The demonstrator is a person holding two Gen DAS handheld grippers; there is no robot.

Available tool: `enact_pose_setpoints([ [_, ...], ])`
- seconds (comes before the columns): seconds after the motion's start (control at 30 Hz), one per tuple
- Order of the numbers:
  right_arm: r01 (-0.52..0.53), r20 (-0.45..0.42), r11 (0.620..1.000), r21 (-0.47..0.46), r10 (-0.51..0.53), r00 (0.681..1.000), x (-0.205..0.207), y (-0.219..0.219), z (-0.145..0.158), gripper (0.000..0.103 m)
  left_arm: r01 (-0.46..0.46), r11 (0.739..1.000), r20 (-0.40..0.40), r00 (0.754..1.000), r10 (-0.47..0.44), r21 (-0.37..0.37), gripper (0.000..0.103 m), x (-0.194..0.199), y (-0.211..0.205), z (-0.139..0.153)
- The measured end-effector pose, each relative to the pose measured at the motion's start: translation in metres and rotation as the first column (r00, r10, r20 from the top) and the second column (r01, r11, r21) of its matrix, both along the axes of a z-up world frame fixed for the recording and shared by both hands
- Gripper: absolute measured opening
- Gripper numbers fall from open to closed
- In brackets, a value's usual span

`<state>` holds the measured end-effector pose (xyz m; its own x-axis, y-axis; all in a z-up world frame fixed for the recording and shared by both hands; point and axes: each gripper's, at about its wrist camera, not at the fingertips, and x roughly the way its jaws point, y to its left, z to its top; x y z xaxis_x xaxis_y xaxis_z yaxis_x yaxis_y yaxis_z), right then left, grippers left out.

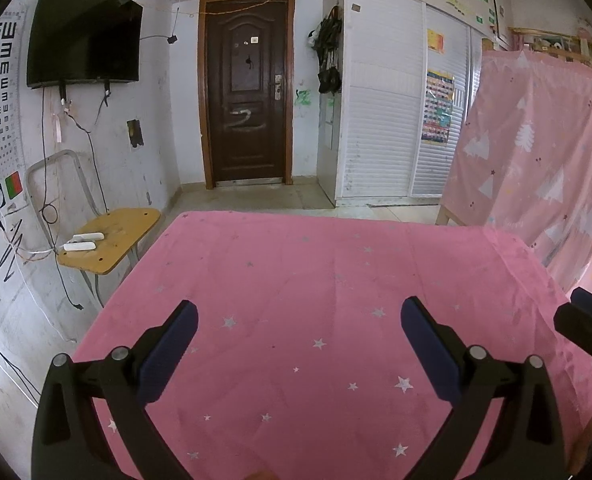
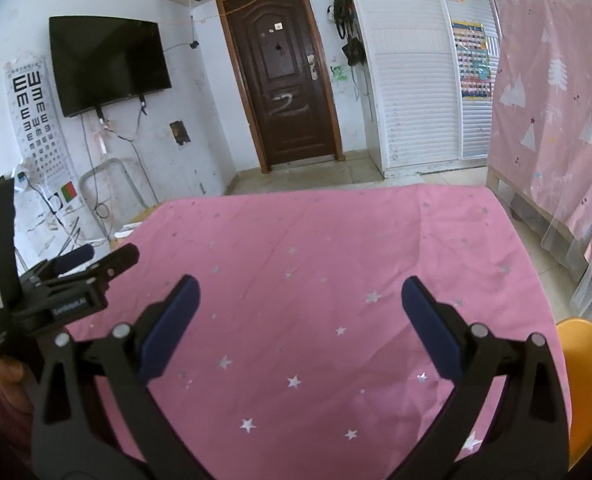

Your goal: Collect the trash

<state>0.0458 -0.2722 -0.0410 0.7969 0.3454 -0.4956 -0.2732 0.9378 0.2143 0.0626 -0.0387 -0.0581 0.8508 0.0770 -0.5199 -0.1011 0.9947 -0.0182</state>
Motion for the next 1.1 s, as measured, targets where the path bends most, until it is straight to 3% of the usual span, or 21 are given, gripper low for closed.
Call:
enact_pose_setpoints([
  [1.1,0.002,0.002,1.000,0.000,-0.002,1.000,0.0004,-0.0007,-0.0008,0.097,0.002,1.000,0.000,1.000,-0.002,0.002,0.094,0.0002,-0.0021,-0.0005],
])
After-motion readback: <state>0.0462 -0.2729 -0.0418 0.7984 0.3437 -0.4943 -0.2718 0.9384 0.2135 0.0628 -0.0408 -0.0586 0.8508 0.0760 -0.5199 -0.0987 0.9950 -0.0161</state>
